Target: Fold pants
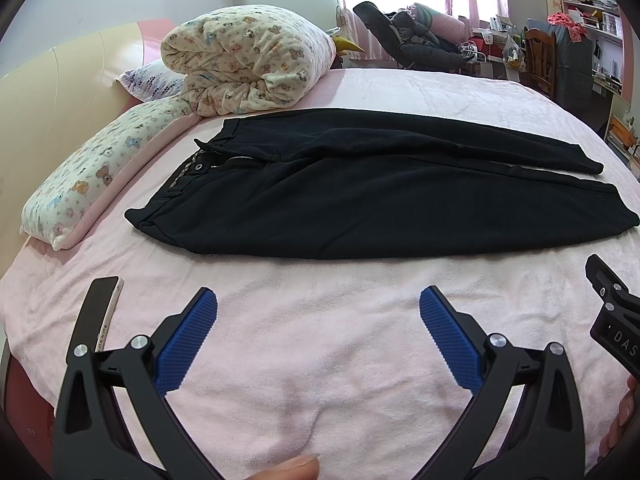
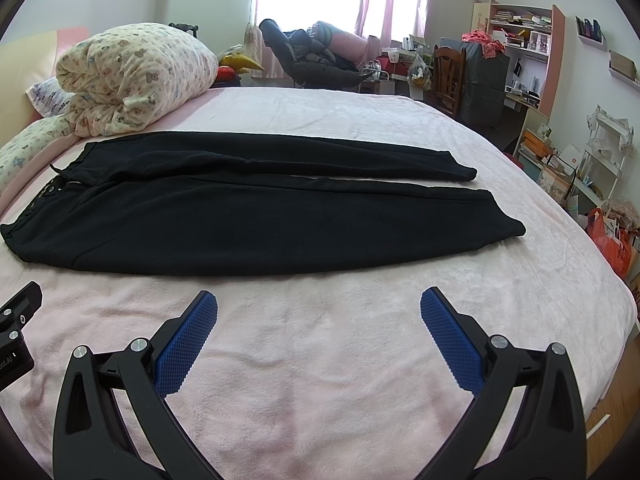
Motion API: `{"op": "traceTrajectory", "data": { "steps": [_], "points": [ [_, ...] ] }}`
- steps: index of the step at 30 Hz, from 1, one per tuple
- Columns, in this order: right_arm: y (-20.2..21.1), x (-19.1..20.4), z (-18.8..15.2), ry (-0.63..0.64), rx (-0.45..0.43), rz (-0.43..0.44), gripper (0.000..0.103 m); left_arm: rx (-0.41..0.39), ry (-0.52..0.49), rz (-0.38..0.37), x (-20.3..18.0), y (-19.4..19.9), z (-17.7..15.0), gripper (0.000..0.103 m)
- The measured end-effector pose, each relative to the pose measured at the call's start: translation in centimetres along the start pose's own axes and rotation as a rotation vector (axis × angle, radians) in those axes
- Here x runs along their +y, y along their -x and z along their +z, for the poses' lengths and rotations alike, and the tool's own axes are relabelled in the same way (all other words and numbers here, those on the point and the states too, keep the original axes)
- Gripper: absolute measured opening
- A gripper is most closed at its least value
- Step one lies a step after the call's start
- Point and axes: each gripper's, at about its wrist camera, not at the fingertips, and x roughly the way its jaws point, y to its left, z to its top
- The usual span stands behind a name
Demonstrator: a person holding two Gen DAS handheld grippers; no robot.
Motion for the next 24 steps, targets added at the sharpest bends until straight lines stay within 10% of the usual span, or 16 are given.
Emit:
{"op": "traceTrajectory", "data": {
  "steps": [24],
  "points": [
    [0.14, 0.14, 0.04, 0.0, -0.001, -0.001, 0.102, 0.002, 0.002, -0.002, -0.12, -0.21, -0.13, 0.101]
  ]
}}
